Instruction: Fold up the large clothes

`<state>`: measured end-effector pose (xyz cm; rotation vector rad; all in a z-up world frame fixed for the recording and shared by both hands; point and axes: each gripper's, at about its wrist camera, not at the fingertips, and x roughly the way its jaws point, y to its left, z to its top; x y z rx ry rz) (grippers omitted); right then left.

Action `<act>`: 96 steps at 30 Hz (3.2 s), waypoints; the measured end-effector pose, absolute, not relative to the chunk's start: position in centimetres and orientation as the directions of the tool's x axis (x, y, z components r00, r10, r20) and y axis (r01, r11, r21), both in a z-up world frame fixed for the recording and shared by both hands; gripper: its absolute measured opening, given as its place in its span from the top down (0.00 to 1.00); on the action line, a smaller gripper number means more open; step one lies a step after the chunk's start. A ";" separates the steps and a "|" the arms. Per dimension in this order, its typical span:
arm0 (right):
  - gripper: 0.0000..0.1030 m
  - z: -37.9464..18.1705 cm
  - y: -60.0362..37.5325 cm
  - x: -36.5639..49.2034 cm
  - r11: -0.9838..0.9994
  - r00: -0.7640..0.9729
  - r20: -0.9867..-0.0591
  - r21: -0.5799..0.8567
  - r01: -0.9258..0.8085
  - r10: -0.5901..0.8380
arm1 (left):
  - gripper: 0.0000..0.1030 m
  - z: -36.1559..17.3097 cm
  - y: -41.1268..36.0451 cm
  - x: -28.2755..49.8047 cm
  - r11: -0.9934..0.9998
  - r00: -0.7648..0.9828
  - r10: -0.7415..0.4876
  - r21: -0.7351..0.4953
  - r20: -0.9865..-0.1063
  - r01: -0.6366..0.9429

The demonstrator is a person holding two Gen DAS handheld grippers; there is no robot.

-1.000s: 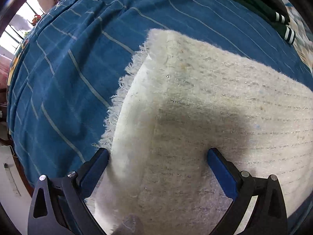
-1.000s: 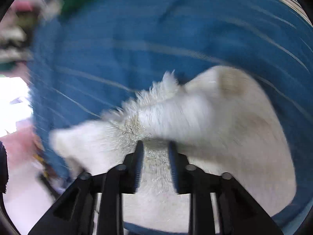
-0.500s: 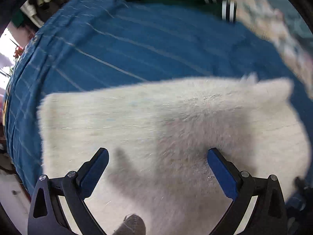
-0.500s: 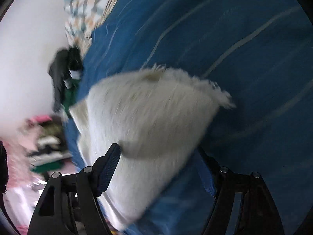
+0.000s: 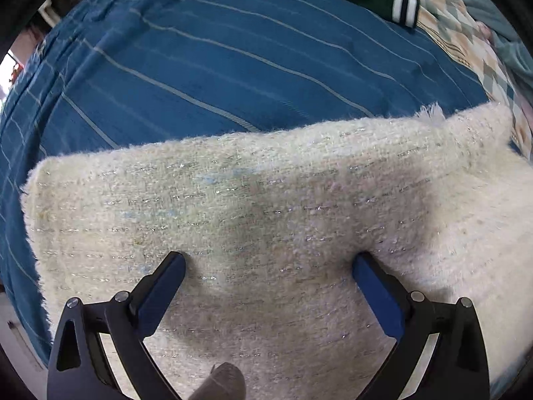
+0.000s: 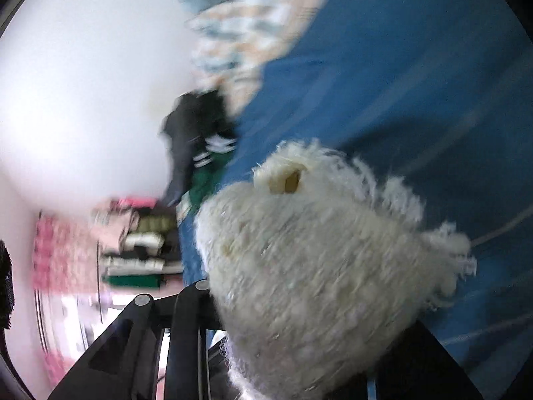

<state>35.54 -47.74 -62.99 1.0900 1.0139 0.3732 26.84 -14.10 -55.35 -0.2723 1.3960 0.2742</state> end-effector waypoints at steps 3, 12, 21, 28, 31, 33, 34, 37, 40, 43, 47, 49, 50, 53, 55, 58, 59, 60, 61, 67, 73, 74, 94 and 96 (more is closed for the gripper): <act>0.72 -58.8 -44.5 35.8 0.523 0.467 -0.496 0.849 0.082 0.732 | 0.00 -55.6 -13.5 27.1 0.932 0.173 0.025 -0.040 -0.985 -0.361; 0.72 -50.4 -32.5 35.2 0.612 0.261 -0.557 0.749 -0.254 0.789 | 0.00 -50.2 -6.6 18.6 0.844 0.248 -0.019 -0.148 -0.969 -0.515; 0.73 -51.9 -9.4 24.3 0.483 -0.107 -0.715 0.568 -0.667 0.691 | 0.00 -43.9 4.8 -2.6 0.627 0.142 0.182 0.004 -0.973 -0.779; 0.62 -62.2 1.0 18.1 0.493 -0.265 -0.858 0.477 -0.727 0.439 | 0.00 -43.6 6.2 -12.0 0.449 0.045 0.225 0.063 -0.973 -0.891; 0.37 -59.8 0.7 18.1 0.466 -0.323 -0.831 0.530 -0.709 0.454 | 0.00 -42.7 6.0 -12.6 0.407 0.096 0.201 -0.006 -0.975 -0.913; 0.33 -57.0 -1.4 19.7 0.445 -0.389 -0.752 0.639 -0.628 0.532 | 0.00 -42.0 5.7 -11.8 0.382 0.175 0.155 -0.104 -0.972 -0.918; 0.33 -56.0 -2.5 20.4 0.447 -0.403 -0.730 0.667 -0.596 0.552 | 0.00 -41.6 5.5 -11.4 0.375 0.210 0.137 -0.145 -0.968 -0.916; 0.33 -53.7 -8.7 23.6 0.499 -0.377 -0.684 0.721 -0.481 0.625 | 0.00 -40.3 4.0 -10.0 0.373 0.328 0.060 -0.284 -0.943 -0.883; 0.33 -53.8 -13.4 26.6 0.611 -0.296 -0.742 0.666 -0.429 0.601 | 0.00 -41.3 3.1 -6.8 0.379 0.396 -0.002 -0.368 -0.918 -0.849; 0.33 -55.1 -16.0 28.3 0.711 -0.227 -0.821 0.569 -0.414 0.524 | 0.00 -43.7 3.5 -3.9 0.360 0.436 -0.048 -0.423 -0.899 -0.832; 0.33 -56.4 -17.7 30.5 0.777 -0.108 -0.864 0.492 -0.393 0.492 | 0.20 -48.4 5.0 0.0 0.290 0.464 -0.111 -0.475 -0.879 -0.831; 0.33 -56.6 -17.5 31.0 0.774 -0.052 -0.861 0.480 -0.414 0.506 | 0.76 -49.2 5.1 0.5 0.263 0.505 -0.092 -0.510 -0.858 -0.819; 0.33 -56.9 -16.9 31.1 0.772 -0.047 -0.863 0.474 -0.425 0.504 | 0.81 -49.0 5.0 0.1 0.250 0.503 -0.080 -0.505 -0.861 -0.826; 0.33 -58.5 -15.1 31.7 0.767 -0.106 -0.868 0.481 -0.425 0.486 | 0.85 -47.0 4.1 -2.5 0.252 0.512 -0.022 -0.500 -0.859 -0.828; 0.37 -59.4 -12.7 31.8 0.754 -0.181 -0.868 0.492 -0.436 0.462 | 0.85 -46.5 3.4 -4.3 0.264 0.486 -0.012 -0.472 -0.874 -0.841; 0.61 -60.2 -8.2 31.2 0.721 -0.235 -0.888 0.459 -0.520 0.396 | 0.85 -47.8 3.4 -5.8 0.246 0.457 -0.023 -0.448 -0.889 -0.859; 0.66 -61.0 -6.4 31.2 0.718 -0.240 -0.904 0.427 -0.550 0.354 | 0.85 -48.4 3.6 -6.2 0.233 0.457 -0.025 -0.450 -0.889 -0.862; 0.70 -61.7 -5.1 31.1 0.712 -0.245 -0.916 0.400 -0.577 0.317 | 0.84 -49.0 3.9 -6.3 0.225 0.457 -0.027 -0.451 -0.889 -0.864; 0.72 -62.6 -3.6 31.0 0.715 -0.242 -0.929 0.369 -0.594 0.279 | 0.84 -49.6 4.4 -6.3 0.215 0.457 -0.027 -0.452 -0.889 -0.866; 0.73 -67.3 3.1 31.0 0.696 -0.186 -0.974 0.221 -0.683 0.126 | 0.79 -50.7 5.2 -6.2 0.209 0.478 -0.040 -0.475 -0.877 -0.855; 0.19 -61.9 -2.4 34.2 0.673 -0.286 -0.873 0.487 -0.557 0.395 | 0.71 -49.8 5.0 -8.1 0.138 0.567 -0.132 -0.582 -0.813 -0.802; 0.14 -61.5 -4.3 34.6 0.676 -0.279 -0.859 0.510 -0.533 0.428 | 0.70 -50.1 4.9 -7.9 0.142 0.568 -0.130 -0.582 -0.813 -0.801; 0.43 -75.6 -10.9 29.8 0.432 -0.436 -0.392 0.902 -0.007 0.810 | 0.81 -46.2 7.1 -4.5 0.337 0.521 -0.100 -0.521 -0.848 -0.784; 0.44 -74.0 -11.8 29.9 0.387 -0.353 -0.352 0.921 0.033 0.867 | 0.81 -44.7 7.8 -2.9 0.399 0.538 -0.103 -0.530 -0.837 -0.748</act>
